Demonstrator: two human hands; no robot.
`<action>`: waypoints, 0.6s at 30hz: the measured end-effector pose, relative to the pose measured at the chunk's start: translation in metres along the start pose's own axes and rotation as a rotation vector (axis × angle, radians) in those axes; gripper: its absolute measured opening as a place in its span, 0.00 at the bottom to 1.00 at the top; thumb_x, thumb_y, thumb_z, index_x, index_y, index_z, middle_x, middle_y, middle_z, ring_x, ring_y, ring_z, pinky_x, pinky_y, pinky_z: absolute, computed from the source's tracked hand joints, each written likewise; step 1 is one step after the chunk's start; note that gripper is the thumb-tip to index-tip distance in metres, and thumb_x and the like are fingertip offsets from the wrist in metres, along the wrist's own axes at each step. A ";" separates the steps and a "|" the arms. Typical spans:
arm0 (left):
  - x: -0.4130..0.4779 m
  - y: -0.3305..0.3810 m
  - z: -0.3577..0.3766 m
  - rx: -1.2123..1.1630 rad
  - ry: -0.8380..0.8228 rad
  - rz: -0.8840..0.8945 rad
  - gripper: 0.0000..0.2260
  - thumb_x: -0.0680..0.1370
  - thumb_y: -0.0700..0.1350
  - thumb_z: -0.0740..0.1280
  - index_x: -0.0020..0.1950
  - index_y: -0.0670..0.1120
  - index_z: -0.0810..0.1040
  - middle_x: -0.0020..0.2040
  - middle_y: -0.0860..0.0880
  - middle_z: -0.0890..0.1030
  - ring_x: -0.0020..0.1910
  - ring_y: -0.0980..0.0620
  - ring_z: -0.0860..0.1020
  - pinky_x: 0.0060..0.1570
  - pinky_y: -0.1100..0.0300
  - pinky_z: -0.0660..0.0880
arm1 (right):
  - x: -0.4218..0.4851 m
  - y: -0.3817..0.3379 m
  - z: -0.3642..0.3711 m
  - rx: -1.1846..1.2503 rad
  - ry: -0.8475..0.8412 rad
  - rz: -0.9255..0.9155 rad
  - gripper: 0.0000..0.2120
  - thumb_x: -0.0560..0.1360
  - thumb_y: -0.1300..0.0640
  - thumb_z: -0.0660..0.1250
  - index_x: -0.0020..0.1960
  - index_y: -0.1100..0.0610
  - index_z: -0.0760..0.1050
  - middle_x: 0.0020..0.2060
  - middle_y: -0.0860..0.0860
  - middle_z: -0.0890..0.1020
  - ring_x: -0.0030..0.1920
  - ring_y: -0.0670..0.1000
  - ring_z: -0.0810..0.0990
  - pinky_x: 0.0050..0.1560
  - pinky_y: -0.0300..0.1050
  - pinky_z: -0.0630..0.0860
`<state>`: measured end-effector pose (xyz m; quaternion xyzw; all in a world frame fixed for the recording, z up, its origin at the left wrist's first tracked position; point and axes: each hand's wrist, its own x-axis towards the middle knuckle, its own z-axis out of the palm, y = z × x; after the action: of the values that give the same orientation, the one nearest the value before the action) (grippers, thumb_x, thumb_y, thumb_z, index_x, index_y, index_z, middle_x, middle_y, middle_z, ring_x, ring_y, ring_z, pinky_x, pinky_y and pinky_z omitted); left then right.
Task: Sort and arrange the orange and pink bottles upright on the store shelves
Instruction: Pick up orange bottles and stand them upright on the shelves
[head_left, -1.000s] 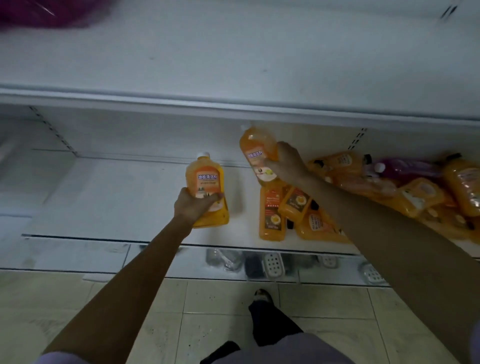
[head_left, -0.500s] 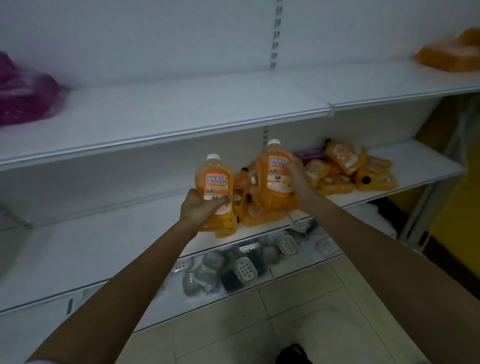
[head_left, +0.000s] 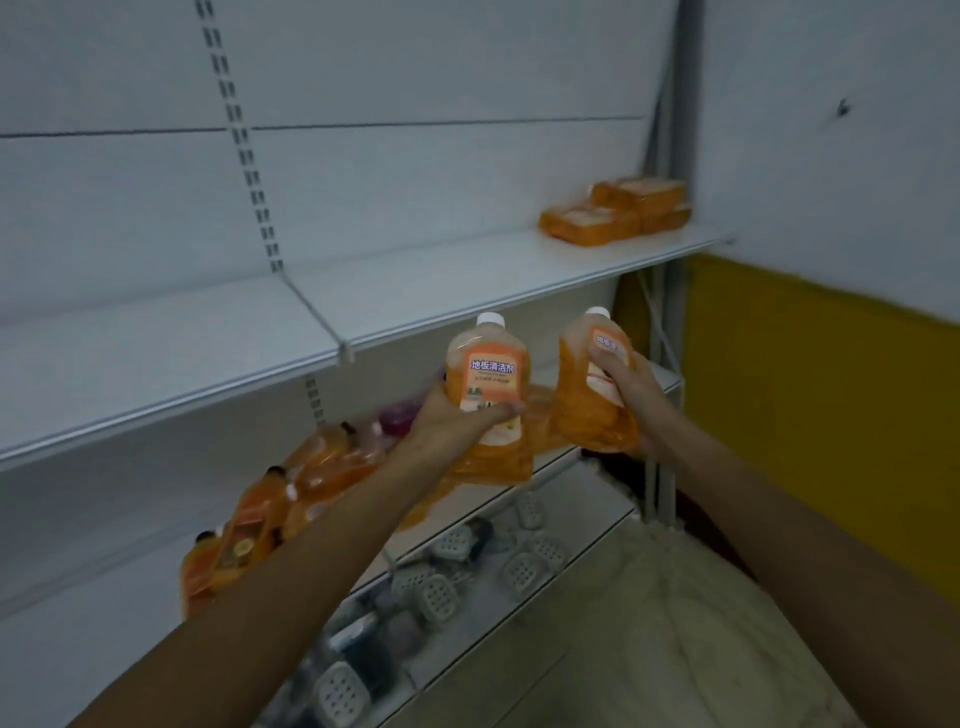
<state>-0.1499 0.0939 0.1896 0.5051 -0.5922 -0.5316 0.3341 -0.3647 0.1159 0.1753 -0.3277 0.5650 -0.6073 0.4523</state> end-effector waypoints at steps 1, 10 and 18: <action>0.008 0.016 0.019 -0.020 -0.029 0.025 0.21 0.67 0.50 0.76 0.56 0.51 0.71 0.49 0.51 0.79 0.45 0.54 0.78 0.41 0.60 0.75 | 0.007 -0.012 -0.019 -0.007 0.023 -0.021 0.34 0.68 0.41 0.73 0.68 0.50 0.63 0.57 0.56 0.78 0.50 0.55 0.81 0.38 0.50 0.81; 0.088 0.118 0.123 -0.081 -0.086 0.120 0.20 0.73 0.49 0.68 0.62 0.46 0.68 0.52 0.48 0.79 0.44 0.52 0.79 0.35 0.61 0.73 | 0.065 -0.101 -0.137 -0.117 0.088 -0.173 0.24 0.73 0.46 0.68 0.66 0.54 0.70 0.53 0.56 0.81 0.52 0.56 0.81 0.51 0.54 0.79; 0.186 0.160 0.150 -0.116 -0.024 0.117 0.24 0.73 0.52 0.65 0.66 0.44 0.69 0.53 0.45 0.81 0.44 0.50 0.81 0.33 0.61 0.74 | 0.157 -0.130 -0.160 -0.270 0.100 -0.216 0.30 0.72 0.43 0.68 0.70 0.50 0.64 0.57 0.51 0.78 0.54 0.53 0.79 0.46 0.46 0.79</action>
<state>-0.3789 -0.0519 0.2863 0.4433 -0.5928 -0.5504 0.3860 -0.5926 0.0283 0.2615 -0.4134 0.6248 -0.5866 0.3077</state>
